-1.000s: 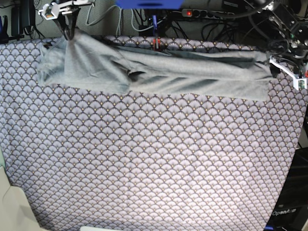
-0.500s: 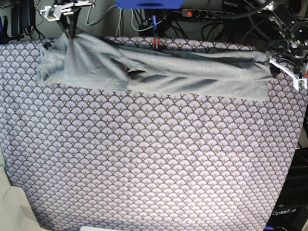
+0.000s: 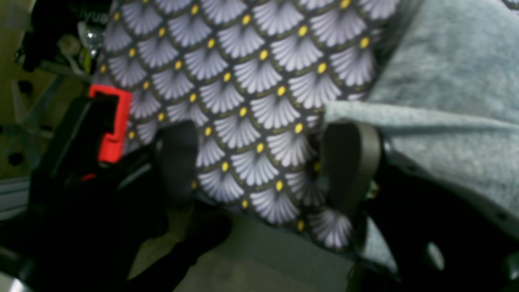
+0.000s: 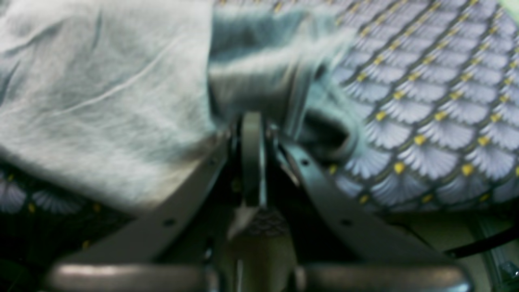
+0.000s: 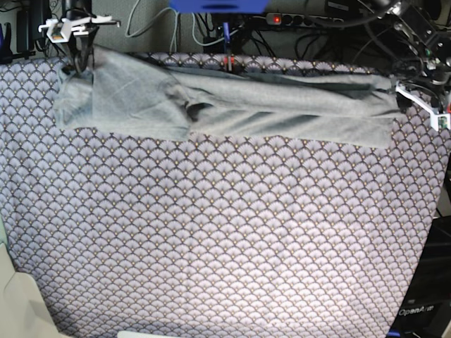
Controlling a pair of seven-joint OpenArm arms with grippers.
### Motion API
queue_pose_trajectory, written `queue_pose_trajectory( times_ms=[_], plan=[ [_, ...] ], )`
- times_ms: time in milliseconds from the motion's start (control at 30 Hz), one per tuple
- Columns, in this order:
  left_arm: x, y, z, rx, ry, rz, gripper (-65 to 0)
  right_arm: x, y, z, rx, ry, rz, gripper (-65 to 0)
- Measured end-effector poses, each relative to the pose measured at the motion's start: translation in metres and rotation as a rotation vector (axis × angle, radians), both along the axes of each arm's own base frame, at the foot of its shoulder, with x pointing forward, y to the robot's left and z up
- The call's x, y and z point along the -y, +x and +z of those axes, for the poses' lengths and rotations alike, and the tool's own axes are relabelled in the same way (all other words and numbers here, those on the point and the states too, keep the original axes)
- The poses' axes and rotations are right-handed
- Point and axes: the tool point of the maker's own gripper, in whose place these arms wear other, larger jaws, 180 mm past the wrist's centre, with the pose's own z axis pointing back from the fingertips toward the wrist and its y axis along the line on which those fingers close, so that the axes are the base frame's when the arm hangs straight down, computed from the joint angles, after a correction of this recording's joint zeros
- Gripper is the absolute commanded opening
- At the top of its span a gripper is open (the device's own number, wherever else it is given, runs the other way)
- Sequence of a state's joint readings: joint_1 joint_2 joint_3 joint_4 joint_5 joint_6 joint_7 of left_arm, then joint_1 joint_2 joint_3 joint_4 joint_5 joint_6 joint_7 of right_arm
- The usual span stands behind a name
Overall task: Fold the T-shirt properly
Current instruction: 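Pull the shirt end with the right gripper toward the robot base, then grasp the folded shirt end with the left gripper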
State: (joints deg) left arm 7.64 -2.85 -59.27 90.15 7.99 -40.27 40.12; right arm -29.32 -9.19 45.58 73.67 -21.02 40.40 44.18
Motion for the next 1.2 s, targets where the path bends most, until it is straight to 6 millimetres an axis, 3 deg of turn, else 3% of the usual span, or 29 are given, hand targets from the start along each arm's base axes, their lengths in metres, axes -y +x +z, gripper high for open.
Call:
queue_pose_trajectory(
  times_ms=[200, 400, 567, 900, 1200],
  plan=[
    [0.000, 0.001, 0.000, 0.002, 0.000, -0.001, -16.8, 0.002, -0.001, 0.000, -0.001, -0.004, -0.009, -54.0],
    [0.000, 0.000, 0.001, 0.002, 0.002, -0.001, -16.8, 0.004, 0.000, 0.001, 0.001, -0.007, -0.012, -54.0],
    [-0.002, 0.004, 0.010, 0.022, 0.024, -0.007, -16.8, 0.006, 0.015, 0.005, 0.040, -0.008, -0.024, -54.0],
    [0.001, 0.004, 0.006, 0.013, 0.016, -0.007, -16.8, 0.041, 0.028, 0.030, 0.167, -0.012, -0.158, -54.0],
    [0.042, 0.018, -0.009, 0.013, -0.055, -0.076, -16.8, 0.041, 0.029, 0.030, 0.166, -0.015, -0.160, -54.0]
  ],
)
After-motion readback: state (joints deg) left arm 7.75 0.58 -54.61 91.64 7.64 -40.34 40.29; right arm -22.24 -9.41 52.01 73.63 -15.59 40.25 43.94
